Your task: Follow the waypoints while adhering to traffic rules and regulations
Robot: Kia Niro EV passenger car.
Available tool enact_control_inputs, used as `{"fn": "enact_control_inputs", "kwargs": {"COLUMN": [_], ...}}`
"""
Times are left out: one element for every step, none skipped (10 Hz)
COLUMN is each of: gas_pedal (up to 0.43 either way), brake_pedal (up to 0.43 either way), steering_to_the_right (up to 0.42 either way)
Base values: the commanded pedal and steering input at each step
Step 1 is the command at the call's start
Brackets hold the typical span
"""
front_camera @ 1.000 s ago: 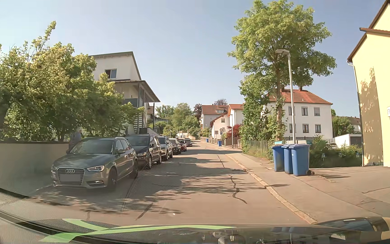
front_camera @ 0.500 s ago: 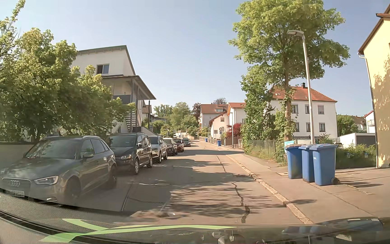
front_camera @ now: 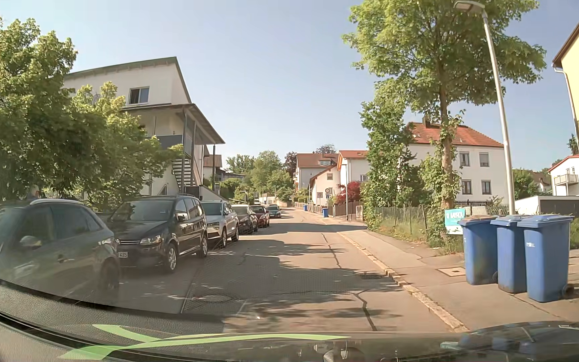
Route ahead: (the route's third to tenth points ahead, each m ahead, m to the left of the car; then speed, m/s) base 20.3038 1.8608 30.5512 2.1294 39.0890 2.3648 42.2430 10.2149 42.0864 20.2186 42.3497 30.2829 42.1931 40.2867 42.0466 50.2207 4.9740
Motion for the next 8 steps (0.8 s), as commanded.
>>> {"fn": "enact_control_inputs", "kwargs": {"gas_pedal": [0.22, 0.22, 0.22, 0.22, 0.22, 0.22, 0.22, 0.22], "brake_pedal": [0.0, 0.0, 0.0, 0.0, 0.0, 0.0, 0.0, 0.0], "steering_to_the_right": [0.001, 0.001, 0.0, 0.0, 0.001, 0.0, 0.0, 0.0]}}
